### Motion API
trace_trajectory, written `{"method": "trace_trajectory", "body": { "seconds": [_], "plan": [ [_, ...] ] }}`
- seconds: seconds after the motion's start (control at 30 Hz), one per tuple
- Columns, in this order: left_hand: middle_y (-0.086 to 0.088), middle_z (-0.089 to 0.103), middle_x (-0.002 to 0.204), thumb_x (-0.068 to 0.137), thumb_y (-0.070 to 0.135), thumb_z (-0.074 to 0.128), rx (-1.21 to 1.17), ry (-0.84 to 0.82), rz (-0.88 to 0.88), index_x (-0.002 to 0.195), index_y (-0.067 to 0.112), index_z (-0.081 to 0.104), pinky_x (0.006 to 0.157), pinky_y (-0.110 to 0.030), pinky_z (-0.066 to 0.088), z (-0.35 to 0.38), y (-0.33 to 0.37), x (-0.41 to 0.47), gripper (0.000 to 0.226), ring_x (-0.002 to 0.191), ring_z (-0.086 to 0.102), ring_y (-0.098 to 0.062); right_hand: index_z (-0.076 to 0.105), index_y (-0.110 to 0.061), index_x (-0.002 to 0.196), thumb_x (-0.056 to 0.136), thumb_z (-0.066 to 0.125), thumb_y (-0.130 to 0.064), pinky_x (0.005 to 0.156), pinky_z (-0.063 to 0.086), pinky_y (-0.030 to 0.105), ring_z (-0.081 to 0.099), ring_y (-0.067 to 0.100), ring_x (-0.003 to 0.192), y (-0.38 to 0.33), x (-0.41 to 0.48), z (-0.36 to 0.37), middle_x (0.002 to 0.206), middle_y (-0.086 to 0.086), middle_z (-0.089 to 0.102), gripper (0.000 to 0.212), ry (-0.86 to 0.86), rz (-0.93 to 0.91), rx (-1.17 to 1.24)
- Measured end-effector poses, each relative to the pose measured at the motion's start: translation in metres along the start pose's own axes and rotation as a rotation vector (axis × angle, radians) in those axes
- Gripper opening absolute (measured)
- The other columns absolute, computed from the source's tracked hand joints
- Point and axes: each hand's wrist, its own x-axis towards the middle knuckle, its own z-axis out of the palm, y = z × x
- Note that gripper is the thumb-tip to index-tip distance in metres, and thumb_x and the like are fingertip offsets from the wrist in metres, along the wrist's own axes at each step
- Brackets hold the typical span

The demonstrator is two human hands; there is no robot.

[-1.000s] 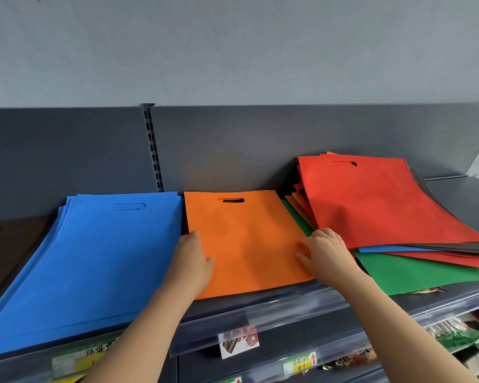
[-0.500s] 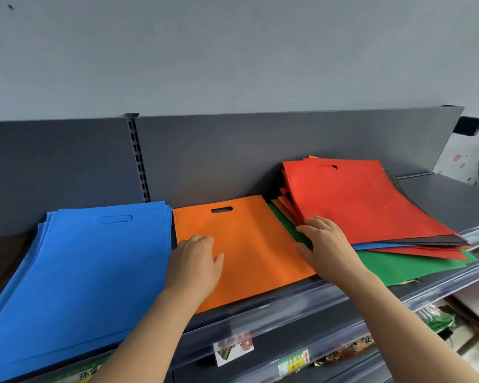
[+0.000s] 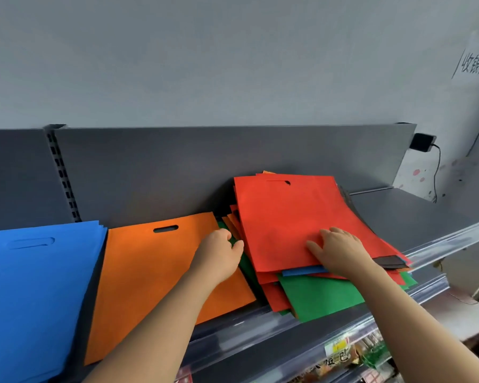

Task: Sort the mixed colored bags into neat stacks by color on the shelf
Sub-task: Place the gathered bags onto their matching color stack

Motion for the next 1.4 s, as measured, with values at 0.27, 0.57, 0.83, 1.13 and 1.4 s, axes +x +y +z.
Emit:
{"method": "trace_trajectory", "body": {
  "seconds": [0.27, 0.57, 0.83, 1.13, 1.4],
  "plan": [
    [-0.004, 0.068, 0.106, 0.085, 0.022, 0.069, -0.559, 0.078, -0.199, 0.113, 0.009, 0.059, 0.085, -0.043, 0.054, 0.032, 0.014, 0.026, 0.032, 0.091, 0.066, -0.021, 0.052, -0.017, 0.130, 0.095, 0.043, -0.046, 0.103, 0.037, 0.035, 0.045, 0.024, 0.127, 0.017, -0.004, 0.008, 0.136, 0.002, 0.052, 0.047, 0.049, -0.239, 0.189],
    [0.001, 0.066, 0.103, 0.089, 0.023, 0.066, -0.627, 0.033, -0.175, 0.111, 0.018, 0.056, 0.070, -0.030, 0.050, 0.045, 0.021, 0.021, 0.025, 0.090, 0.064, -0.016, 0.056, -0.009, 0.106, 0.095, 0.041, -0.044, 0.094, 0.040, 0.039, 0.055, 0.032, 0.108, 0.061, 0.012, 0.010, 0.111, 0.011, 0.062, 0.040, 0.083, -0.048, 0.097],
    [-0.001, 0.068, 0.100, 0.078, 0.008, 0.075, -0.626, 0.153, -0.181, 0.108, 0.016, 0.062, 0.081, -0.036, 0.051, 0.033, 0.023, 0.018, 0.033, 0.093, 0.065, -0.022, 0.041, -0.013, 0.139, 0.090, 0.055, -0.041, 0.103, 0.036, 0.034, 0.047, 0.025, 0.124, 0.059, 0.004, 0.007, 0.135, 0.007, 0.051, 0.058, 0.084, -0.118, 0.322],
    [0.006, 0.069, 0.098, 0.084, 0.008, 0.069, -0.607, 0.154, -0.093, 0.098, 0.027, 0.060, 0.082, -0.031, 0.052, 0.010, 0.016, -0.012, 0.026, 0.091, 0.065, -0.012, 0.039, -0.013, 0.136, 0.082, 0.065, -0.040, 0.101, 0.038, 0.041, 0.048, 0.032, 0.120, 0.028, 0.010, 0.006, 0.129, 0.013, 0.052, 0.066, 0.031, -0.050, 0.456],
    [0.009, 0.065, 0.104, 0.088, 0.015, 0.065, -0.508, 0.331, -0.118, 0.115, 0.025, 0.058, 0.083, -0.031, 0.048, -0.032, -0.018, -0.047, 0.030, 0.096, 0.061, -0.012, 0.055, -0.019, 0.124, 0.081, 0.063, -0.006, 0.082, 0.033, 0.019, 0.053, 0.020, 0.114, -0.028, -0.008, -0.002, 0.121, 0.004, 0.060, 0.046, 0.196, -0.264, 0.650]
  ]
}}
